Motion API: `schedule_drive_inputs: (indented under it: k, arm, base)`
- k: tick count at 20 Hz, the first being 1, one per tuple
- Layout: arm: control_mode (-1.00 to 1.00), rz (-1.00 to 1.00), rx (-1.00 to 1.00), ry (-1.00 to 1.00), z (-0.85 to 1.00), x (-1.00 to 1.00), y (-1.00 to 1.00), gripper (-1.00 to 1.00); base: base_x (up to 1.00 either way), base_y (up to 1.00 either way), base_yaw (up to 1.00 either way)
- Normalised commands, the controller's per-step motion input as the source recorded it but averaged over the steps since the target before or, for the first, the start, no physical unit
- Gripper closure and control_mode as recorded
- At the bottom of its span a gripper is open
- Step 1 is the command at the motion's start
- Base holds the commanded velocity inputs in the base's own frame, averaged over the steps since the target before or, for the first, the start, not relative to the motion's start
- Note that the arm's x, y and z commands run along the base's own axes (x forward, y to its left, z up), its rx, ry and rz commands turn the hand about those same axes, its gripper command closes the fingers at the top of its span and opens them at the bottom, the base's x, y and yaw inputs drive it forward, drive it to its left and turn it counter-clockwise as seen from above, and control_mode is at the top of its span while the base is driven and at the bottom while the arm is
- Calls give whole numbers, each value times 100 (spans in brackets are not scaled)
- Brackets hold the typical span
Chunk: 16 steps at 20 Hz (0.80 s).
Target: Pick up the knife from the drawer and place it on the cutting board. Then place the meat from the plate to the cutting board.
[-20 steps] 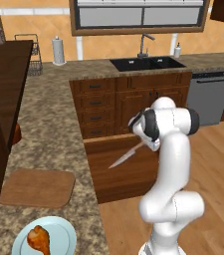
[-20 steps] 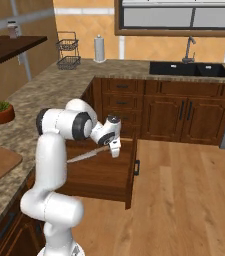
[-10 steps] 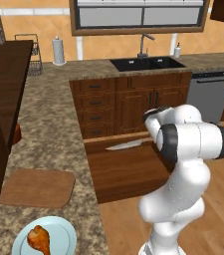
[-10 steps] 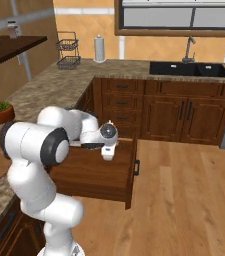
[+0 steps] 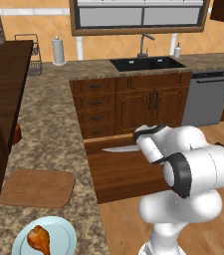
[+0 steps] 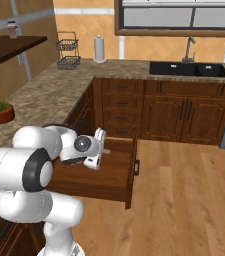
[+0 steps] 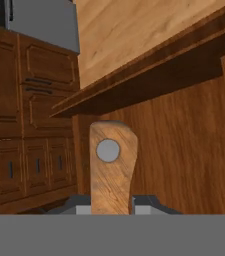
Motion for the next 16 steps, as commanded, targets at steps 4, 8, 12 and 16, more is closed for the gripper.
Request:
schedule_drive_inputs:
  k: [4, 8, 12, 16]
  arm:
    - [-100, -3, -3, 5, 4, 0, 9, 100]
    - [-100, 44, 2, 14, 0, -28, -43, 100]
    - [-100, 56, 1, 12, 0, -41, -40, 100]
    - [-100, -2, 3, 2, 53, 0, -21, 100]
  base:
    - [0, 0, 0]
    - [0, 0, 0]
    - [0, 0, 0]
    - [0, 0, 0]
